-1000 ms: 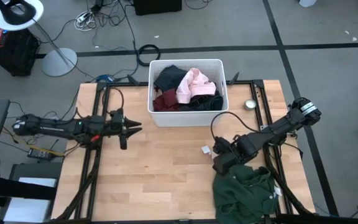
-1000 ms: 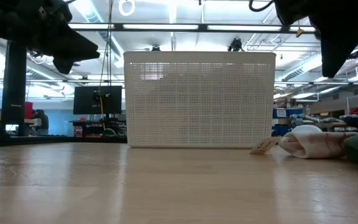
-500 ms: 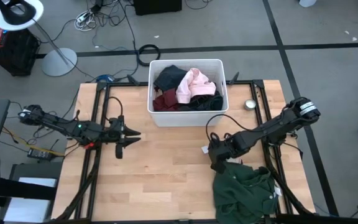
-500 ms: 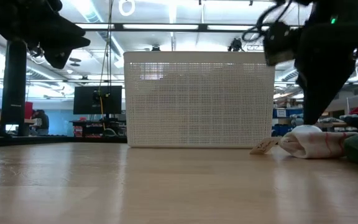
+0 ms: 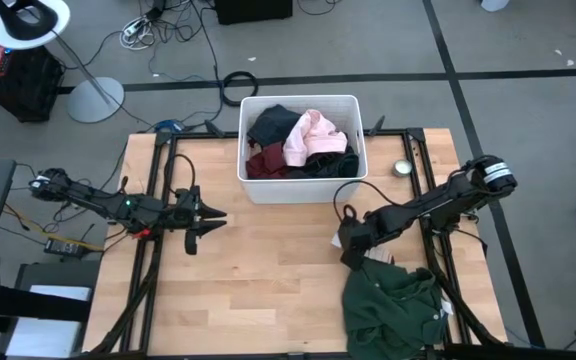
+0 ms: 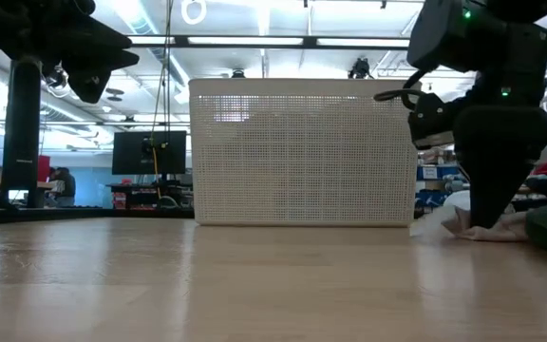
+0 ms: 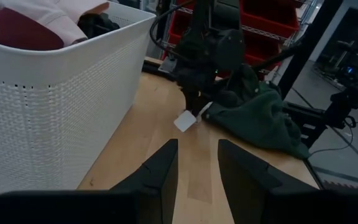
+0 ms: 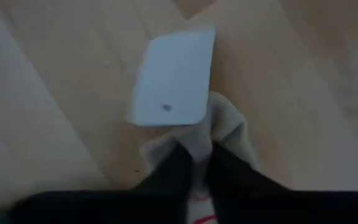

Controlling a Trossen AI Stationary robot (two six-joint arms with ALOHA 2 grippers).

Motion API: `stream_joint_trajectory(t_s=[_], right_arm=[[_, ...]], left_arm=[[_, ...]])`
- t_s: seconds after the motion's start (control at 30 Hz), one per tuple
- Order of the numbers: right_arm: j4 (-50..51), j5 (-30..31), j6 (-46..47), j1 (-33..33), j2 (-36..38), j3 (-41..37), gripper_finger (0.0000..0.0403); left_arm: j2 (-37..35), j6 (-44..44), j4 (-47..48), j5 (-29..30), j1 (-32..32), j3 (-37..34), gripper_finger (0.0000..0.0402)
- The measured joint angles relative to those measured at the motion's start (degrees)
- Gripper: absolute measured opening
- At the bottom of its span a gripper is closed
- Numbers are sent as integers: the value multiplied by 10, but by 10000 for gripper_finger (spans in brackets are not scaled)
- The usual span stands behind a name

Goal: Sort clothes
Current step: Put the pink striped sock into the white bin

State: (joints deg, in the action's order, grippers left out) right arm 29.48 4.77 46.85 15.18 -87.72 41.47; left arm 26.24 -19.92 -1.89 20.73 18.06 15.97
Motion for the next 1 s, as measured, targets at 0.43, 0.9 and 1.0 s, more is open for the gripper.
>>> stream_joint_trajectory(t_s=[0.43,0.9,1.0], right_arm=[[182,75,-84,-2,-1,218,4],[237,228,-335,-87,0,558,1],[206,233,-402,-123,0,606,1]], left_arm=[[0,1,0,0,0,0,119],[0,1,1,0,0,0,119],[0,1,1,0,0,0,119]])
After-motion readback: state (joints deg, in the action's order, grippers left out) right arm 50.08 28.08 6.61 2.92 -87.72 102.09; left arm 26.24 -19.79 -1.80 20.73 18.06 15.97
